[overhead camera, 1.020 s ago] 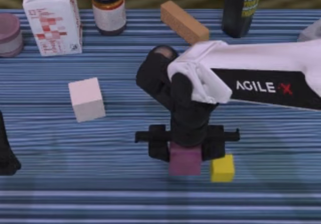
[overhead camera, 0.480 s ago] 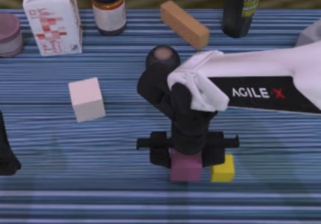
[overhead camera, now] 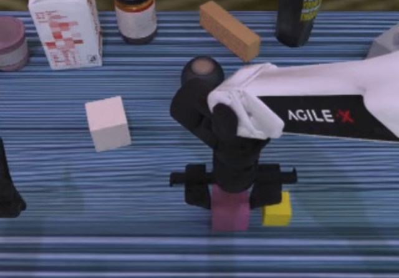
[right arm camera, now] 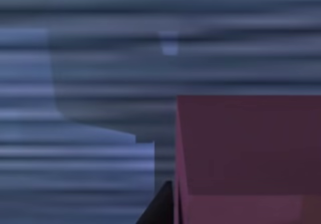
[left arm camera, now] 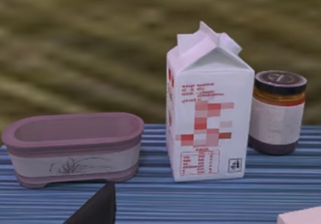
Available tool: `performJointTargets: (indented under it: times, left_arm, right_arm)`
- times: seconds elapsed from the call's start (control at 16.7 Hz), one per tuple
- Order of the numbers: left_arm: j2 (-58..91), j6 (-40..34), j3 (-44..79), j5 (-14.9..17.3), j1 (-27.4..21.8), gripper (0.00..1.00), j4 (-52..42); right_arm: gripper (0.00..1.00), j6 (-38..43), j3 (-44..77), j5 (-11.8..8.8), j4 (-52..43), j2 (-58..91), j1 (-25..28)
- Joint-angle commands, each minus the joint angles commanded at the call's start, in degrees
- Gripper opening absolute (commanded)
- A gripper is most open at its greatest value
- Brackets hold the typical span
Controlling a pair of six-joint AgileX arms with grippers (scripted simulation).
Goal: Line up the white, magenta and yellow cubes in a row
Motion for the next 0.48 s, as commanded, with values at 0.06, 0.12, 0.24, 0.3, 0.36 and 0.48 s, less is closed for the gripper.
performJointTargets:
  times: [0.06, 0.12, 0.24, 0.3, 0.36, 0.48]
  left_arm:
    - [0.00, 0.00, 0.00, 0.00, 0.00, 1.00, 0.00]
    - [0.00, 0.00, 0.00, 0.00, 0.00, 1.00, 0.00]
    - [0.00, 0.00, 0.00, 0.00, 0.00, 1.00, 0.00]
    - [0.00, 0.00, 0.00, 0.00, 0.00, 1.00, 0.00]
    - [0.00, 0.00, 0.00, 0.00, 0.00, 1.00, 0.00]
    - [0.00, 0.00, 0.00, 0.00, 0.00, 1.00, 0.00]
  right_arm:
    - [0.90, 0.00, 0.00, 0.00, 0.00, 0.00, 0.00]
    - [0.98, 0.00, 0.00, 0.00, 0.00, 0.00, 0.00]
    - [1.00, 0.00, 0.00, 0.00, 0.00, 0.00, 0.00]
    - [1.00, 0.00, 0.00, 0.00, 0.00, 0.00, 0.00]
    - [1.00, 0.00, 0.00, 0.00, 0.00, 0.00, 0.00]
    - [1.00, 0.00, 0.00, 0.00, 0.00, 0.00, 0.00]
